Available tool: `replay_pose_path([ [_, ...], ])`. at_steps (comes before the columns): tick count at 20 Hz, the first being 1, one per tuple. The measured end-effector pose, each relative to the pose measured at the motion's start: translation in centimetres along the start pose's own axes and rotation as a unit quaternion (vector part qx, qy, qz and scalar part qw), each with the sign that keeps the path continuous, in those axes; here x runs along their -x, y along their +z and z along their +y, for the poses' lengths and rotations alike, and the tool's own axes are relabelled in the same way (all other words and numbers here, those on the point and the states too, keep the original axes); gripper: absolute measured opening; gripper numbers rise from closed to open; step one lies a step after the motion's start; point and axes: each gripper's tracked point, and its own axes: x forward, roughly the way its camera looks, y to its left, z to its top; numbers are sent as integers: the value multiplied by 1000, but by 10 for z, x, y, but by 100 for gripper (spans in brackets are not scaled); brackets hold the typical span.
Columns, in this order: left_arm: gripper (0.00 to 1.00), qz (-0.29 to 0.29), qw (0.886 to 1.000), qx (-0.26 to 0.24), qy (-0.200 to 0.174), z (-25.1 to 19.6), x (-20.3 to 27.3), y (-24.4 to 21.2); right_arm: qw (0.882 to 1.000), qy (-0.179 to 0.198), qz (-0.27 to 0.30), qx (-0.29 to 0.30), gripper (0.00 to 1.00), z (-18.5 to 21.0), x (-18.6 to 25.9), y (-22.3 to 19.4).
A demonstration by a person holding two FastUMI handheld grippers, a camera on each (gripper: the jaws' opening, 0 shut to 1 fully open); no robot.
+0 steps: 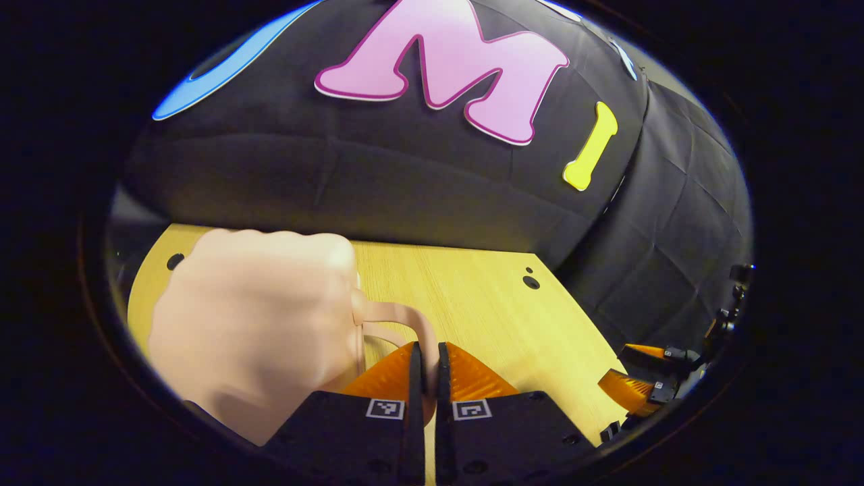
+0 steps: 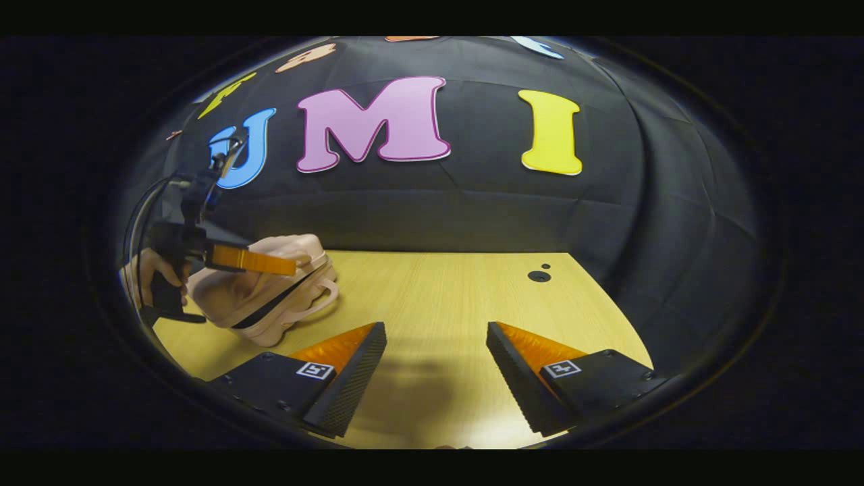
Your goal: First open the suitcase, pack the skin care products into it, and then close the suitcase.
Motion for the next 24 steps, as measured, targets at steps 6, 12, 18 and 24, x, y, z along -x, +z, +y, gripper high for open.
replay_pose_path([
  [6,27,-11,1000,-8,22,-19,-9,-17,999,-32,-22,-15,96,-16,17,6],
  [12,84,-87,995,-35,20,-55,98,16,996,-53,-68,-11,96,12,96,73],
  [18,96,-253,961,-75,83,-92,282,82,989,-58,-135,10,96,66,198,148],
  [24,96,-415,894,-57,158,-99,445,55,979,-26,-202,-3,96,122,306,163],
])
